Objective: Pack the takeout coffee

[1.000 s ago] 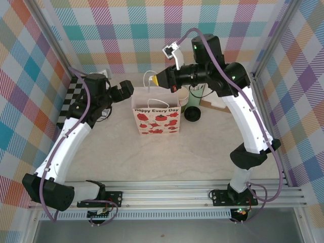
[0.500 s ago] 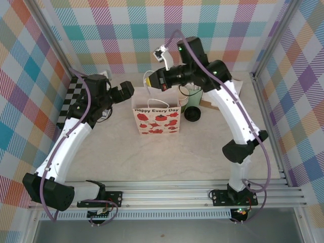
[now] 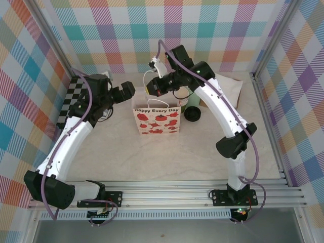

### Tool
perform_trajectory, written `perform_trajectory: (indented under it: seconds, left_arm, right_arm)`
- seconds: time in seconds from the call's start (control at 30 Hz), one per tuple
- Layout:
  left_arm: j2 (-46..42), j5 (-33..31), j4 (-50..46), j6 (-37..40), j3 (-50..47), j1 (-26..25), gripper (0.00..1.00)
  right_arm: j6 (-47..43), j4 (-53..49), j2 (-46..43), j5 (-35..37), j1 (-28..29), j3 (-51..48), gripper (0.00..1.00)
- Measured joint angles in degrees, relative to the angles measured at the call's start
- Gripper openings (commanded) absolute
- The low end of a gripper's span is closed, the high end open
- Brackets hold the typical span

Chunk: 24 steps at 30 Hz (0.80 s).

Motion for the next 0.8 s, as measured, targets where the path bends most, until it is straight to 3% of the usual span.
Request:
perform_trajectory:
  seconds: [0.47,0.8]
  left_arm:
    - [0.3,0.8,0.0,0.0,0.0,0.0,1.00]
    - [1.1,1.7,0.2,-0.4,0.0,0.0,1.00]
  right_arm:
    - [-3.7,-4.6,0.2,9.3,-0.6,-0.8,0.02]
    - [-2.4,-2.9,5.4,-2.1,-0.7,4.6,0.01]
